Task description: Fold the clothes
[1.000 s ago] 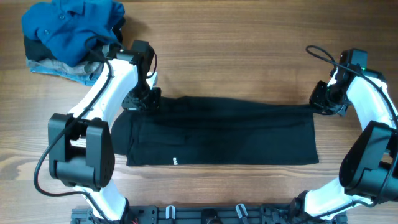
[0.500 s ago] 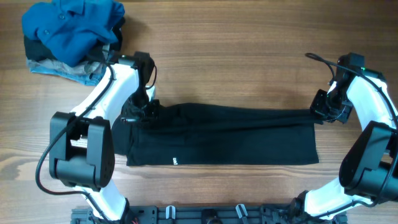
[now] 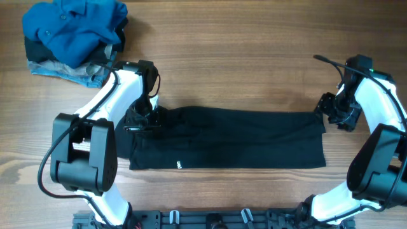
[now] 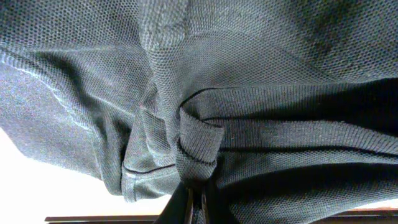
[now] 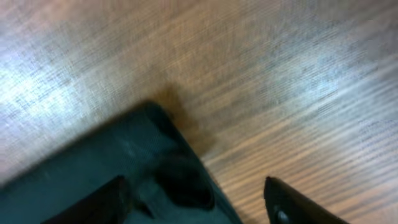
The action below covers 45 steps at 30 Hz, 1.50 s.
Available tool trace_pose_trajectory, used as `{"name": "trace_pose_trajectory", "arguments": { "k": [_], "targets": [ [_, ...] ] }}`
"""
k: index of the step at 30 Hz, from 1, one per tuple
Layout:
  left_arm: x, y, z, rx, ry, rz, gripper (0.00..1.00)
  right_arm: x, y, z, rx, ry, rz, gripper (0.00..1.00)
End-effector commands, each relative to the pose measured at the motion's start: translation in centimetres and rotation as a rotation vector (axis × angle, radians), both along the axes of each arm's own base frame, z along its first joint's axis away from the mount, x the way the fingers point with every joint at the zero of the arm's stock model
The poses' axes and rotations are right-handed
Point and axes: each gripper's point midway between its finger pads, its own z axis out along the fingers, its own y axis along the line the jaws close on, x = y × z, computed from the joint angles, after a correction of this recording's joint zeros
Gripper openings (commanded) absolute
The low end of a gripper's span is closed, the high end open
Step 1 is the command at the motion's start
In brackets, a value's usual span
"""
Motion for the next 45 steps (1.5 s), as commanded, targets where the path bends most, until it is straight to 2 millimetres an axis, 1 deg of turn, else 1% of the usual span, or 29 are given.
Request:
{"name": "trace_pose_trajectory", "arguments": {
  "k": [1,4,7,10,11,12,13,15,16,19,20,22,23,25,30,37,38,39,40,41,42,43,44,45],
  "targets": [
    [-0.1,0.1,0.1,0.008,-0.004,0.021,0.04,1.5,0.8,0.4,0.054,-0.084,-0.008,0.79],
    [-0.1,0.1,0.1,0.008,-0.004,0.021,0.04,2.4,3.5,0.6,0.211,-0.138,0.071,0.79],
    [-0.1,0.1,0.1,0.008,-0.003,0.021,0.04,1.6,3.9,0.3,0.226,-0.104,0.055,0.79],
    [-0.2,0.2,0.2,0.009,0.001,0.021,0.04,0.4,4.1,-0.2,0.232,-0.062,0.03,0.7],
    [-0.2,0.2,0.2,0.009,0.002,0.021,0.04,-0.2,4.2,-0.4,0.233,-0.039,0.027,0.62],
    [-0.3,0.2,0.2,0.01,0.003,0.021,0.04,-0.7,4.3,-0.7,0.234,-0.024,0.025,0.57],
    [-0.3,0.2,0.2,0.01,0.004,0.021,0.04,-1.2,4.2,-1.0,0.225,-0.006,0.015,0.55],
    [-0.3,0.2,0.2,0.01,0.004,0.021,0.04,-2.5,3.6,-1.6,0.179,0.043,-0.029,0.57],
    [-0.3,0.2,0.2,0.01,0.004,0.021,0.04,-3.1,3.4,-1.9,0.162,0.063,-0.045,0.63],
    [-0.5,0.2,0.3,0.012,0.014,0.021,0.04,-3.8,3.5,-2.5,0.158,0.082,-0.055,0.63],
    [-0.6,0.2,0.3,0.012,0.015,0.021,0.04,-3.8,3.5,-2.5,0.158,0.08,-0.055,0.54],
    [-0.6,0.3,0.3,0.013,0.018,0.021,0.04,-3.7,3.4,-2.5,0.157,0.075,-0.055,0.29],
    [-0.7,0.3,0.3,0.014,0.02,0.021,0.04,-3.7,3.4,-2.5,0.156,0.074,-0.056,0.2],
    [-0.9,0.3,0.4,0.016,0.03,0.021,0.04,-3.6,3.1,-2.4,0.155,0.069,-0.065,0.13],
    [-2.0,0.5,0.9,0.026,0.077,0.021,0.04,-3.4,2.3,-2.2,0.153,0.057,-0.088,0.13],
    [-2.7,0.6,1.3,0.042,0.11,0.049,0.04,-3.3,2.3,-2.2,0.152,0.053,-0.087,0.14],
    [-2.7,0.6,1.2,0.041,0.109,0.049,0.13,-3.3,2.3,-2.2,0.152,0.053,-0.087,0.17],
    [-2.6,0.6,1.2,0.041,0.104,0.049,0.28,-3.3,2.3,-2.2,0.152,0.053,-0.088,0.2],
    [-2.3,0.6,1.1,0.037,0.095,0.045,0.33,-3.3,2.3,-2.2,0.152,0.053,-0.087,0.29],
    [-2.0,0.6,0.9,0.037,0.079,0.045,0.47,-3.3,2.3,-2.2,0.152,0.053,-0.087,0.34],
    [-1.7,0.5,0.8,0.034,0.063,0.045,0.52,-3.3,2.3,-2.2,0.152,0.052,-0.087,0.35],
    [-1.3,0.4,0.6,0.031,0.05,0.045,0.52,-3.3,2.3,-2.2,0.152,0.052,-0.087,0.36],
    [-1.1,0.4,0.5,0.028,0.04,0.045,0.5,-3.3,2.3,-2.2,0.151,0.051,-0.088,0.38],
    [-0.9,0.3,0.5,0.026,0.031,0.045,0.45,-3.2,2.2,-2.2,0.151,0.049,-0.088,0.38]
  ]
}}
